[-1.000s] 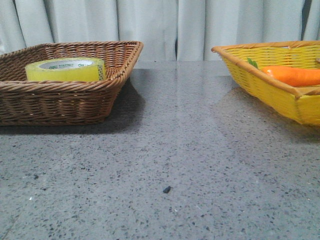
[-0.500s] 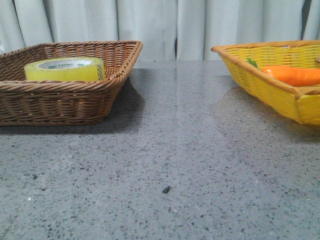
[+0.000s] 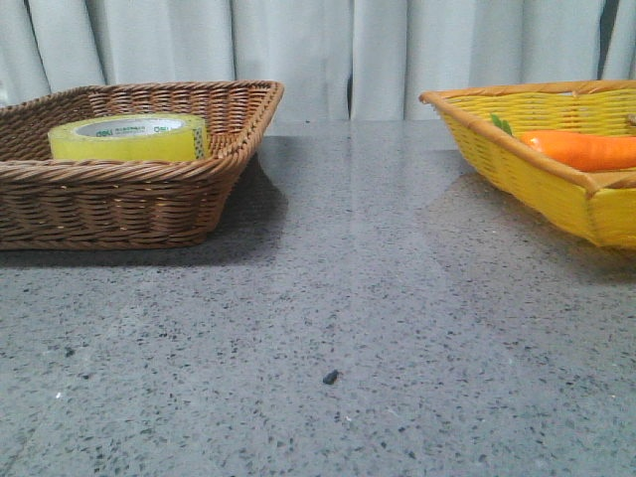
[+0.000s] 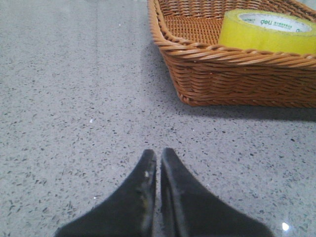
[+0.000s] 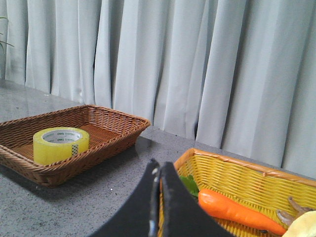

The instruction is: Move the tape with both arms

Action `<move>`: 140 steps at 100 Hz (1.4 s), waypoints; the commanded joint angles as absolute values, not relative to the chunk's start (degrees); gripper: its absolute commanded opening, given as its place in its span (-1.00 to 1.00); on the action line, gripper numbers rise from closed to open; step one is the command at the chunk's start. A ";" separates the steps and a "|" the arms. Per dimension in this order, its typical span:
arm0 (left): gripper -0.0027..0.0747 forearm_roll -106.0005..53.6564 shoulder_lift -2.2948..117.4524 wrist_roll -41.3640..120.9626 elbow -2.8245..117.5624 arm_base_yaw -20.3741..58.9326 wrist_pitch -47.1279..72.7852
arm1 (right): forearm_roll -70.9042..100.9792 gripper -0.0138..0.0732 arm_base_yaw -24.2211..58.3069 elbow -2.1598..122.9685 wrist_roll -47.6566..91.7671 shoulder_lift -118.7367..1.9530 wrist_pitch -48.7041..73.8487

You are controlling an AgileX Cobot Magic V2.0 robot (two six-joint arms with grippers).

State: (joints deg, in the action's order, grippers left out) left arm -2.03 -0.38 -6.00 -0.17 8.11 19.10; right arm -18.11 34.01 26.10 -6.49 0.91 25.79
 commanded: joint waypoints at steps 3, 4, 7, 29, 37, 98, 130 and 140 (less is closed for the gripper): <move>-0.99 -2.13 -2.06 -6.71 -0.75 8.04 16.58 | -19.24 -0.85 33.85 27.36 -6.20 1.45 21.74; -0.99 -2.13 -2.06 -6.71 -0.75 8.04 16.58 | -19.24 -0.85 33.85 27.36 -6.20 1.45 21.74; -0.99 -2.13 -2.06 -6.71 -0.75 8.04 16.58 | -19.24 -0.85 33.85 27.36 -6.20 1.45 21.74; -0.99 -2.13 -2.06 -6.71 -0.75 8.04 16.58 | -19.24 -0.85 29.29 21.22 -6.20 1.45 12.65; -0.99 -2.13 -2.06 -6.71 -0.75 8.04 16.58 | -19.24 -0.85 24.98 16.45 -6.20 1.45 2.73; -0.99 -2.13 -2.06 -6.71 -0.75 8.04 16.58 | -5.03 -0.85 -5.91 -1.80 -8.54 1.76 -4.83; -0.99 -2.13 -2.06 -6.71 -0.75 8.04 16.58 | -4.14 -0.85 -6.94 -1.80 -7.86 1.76 14.77; -0.99 -2.13 -2.06 -6.71 -0.75 8.04 16.58 | -4.14 -0.85 -6.94 -1.80 -7.86 1.76 15.19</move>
